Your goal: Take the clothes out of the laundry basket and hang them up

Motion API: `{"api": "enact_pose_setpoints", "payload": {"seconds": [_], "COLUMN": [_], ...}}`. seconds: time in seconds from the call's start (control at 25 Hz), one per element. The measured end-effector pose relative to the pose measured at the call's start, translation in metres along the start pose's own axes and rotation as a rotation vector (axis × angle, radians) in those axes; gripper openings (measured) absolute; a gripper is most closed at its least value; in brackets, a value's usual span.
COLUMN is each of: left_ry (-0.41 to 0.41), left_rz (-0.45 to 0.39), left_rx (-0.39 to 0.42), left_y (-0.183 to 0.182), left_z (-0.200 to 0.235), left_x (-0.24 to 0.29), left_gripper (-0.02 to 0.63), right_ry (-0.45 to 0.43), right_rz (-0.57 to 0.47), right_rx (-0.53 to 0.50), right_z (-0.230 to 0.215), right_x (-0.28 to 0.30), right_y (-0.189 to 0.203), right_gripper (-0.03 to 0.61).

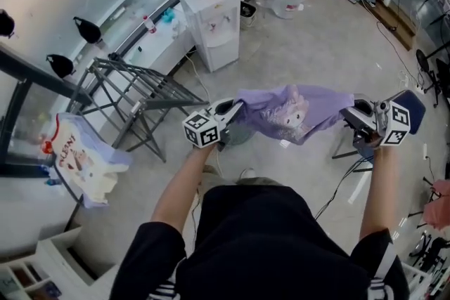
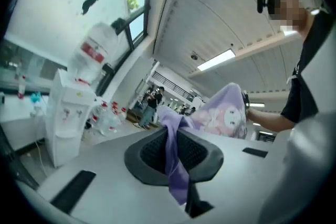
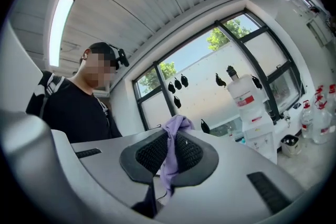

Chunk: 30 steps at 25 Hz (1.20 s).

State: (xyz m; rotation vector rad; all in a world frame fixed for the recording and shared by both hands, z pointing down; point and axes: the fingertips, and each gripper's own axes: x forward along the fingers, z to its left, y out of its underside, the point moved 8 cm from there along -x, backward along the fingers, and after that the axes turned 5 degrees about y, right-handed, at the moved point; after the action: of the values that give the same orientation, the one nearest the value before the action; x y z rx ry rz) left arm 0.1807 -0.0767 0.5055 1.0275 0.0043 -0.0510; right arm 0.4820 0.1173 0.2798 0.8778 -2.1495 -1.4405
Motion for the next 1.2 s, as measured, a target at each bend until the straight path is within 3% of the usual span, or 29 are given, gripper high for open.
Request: {"api": "enact_pose_setpoints", "payload": {"seconds": [0.24, 0.32, 0.44, 0.64, 0.76, 0.8, 0.88, 1.08, 1.2], "left_ry": [-0.194, -0.255, -0.321, -0.332, -0.318, -0.305, -0.276, -0.207, -0.204], "left_rz": [-0.157, -0.2, -0.252, -0.315, -0.338, -0.348, -0.352, -0.357, -0.406], "left_rx": [0.253, 0.288, 0.304, 0.372, 0.414, 0.422, 0.451, 0.518, 0.522], "left_y": [-0.094, -0.122, -0.155, -0.198, -0.215, -0.22, -0.229, -0.245, -0.249], "left_z": [-0.01, -0.018, -0.035, -0.062, -0.075, -0.08, -0.09, -0.12, -0.135], "left_x": [-0.047, -0.061, -0.077, -0.096, -0.11, -0.115, -0.125, -0.165, -0.192], "left_gripper": [0.02, 0.02, 0.02, 0.02, 0.02, 0.02, 0.02, 0.02, 0.02], "right_ry": [0.028, 0.032, 0.111, 0.188, 0.151, 0.117, 0.044, -0.011, -0.031], "right_rz": [0.056, 0.059, 0.087, 0.1, 0.062, 0.074, 0.123, 0.217, 0.327], "right_rx": [0.088, 0.104, 0.121, 0.108, 0.129, 0.13, 0.128, 0.139, 0.112], "right_z": [-0.019, -0.022, -0.026, -0.02, -0.005, 0.001, 0.01, 0.009, -0.002], "right_x": [0.014, 0.027, 0.046, 0.085, 0.109, 0.116, 0.124, 0.121, 0.117], "right_y": [0.095, 0.133, 0.19, 0.246, 0.267, 0.274, 0.284, 0.295, 0.301], "right_gripper": [0.015, 0.015, 0.014, 0.014, 0.015, 0.038, 0.152, 0.203, 0.23]}}
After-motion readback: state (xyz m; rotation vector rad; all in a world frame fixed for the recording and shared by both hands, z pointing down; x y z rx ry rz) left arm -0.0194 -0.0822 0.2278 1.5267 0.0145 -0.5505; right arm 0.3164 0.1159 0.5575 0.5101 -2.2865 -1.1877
